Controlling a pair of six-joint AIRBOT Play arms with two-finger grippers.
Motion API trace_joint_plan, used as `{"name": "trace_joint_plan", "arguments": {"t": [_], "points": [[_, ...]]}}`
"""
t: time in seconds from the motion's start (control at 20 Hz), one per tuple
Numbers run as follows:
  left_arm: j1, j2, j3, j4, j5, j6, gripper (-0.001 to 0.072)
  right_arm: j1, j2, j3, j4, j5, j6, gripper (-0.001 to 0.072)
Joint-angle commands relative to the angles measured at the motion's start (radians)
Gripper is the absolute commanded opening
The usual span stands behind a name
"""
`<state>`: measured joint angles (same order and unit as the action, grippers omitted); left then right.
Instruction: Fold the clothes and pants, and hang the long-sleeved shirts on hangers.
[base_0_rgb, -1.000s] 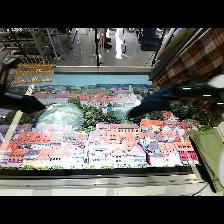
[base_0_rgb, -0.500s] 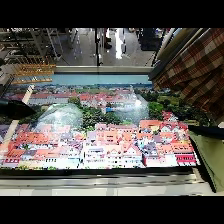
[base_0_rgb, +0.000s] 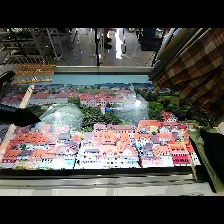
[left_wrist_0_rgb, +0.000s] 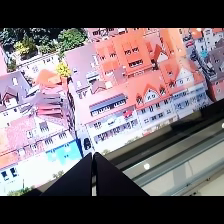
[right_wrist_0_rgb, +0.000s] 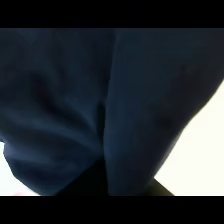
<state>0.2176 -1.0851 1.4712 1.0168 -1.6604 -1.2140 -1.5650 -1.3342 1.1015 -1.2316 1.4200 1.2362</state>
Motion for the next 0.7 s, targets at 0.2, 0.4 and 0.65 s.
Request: {"name": "trace_joint_plan", "arguments": {"t": [0.2,0.4,0.65], "points": [[-0.001,0.001,-0.004,0.0,0.003,-0.006,0.0008,0.082,-0.01,0.13,-0.004,0.019,0.048,0.0678],[-0.001,0.003,-0.003,0.1,0.017,-0.012,0.0008,0.371,0.093,0.233,0.236,0.134,0.069,0.0677],[0.001,0.021,-0.003,0.531,0.034,-0.178,0.0009,0.866,0.223,0.231,0.103,0.258,0.186,0.0672]]}}
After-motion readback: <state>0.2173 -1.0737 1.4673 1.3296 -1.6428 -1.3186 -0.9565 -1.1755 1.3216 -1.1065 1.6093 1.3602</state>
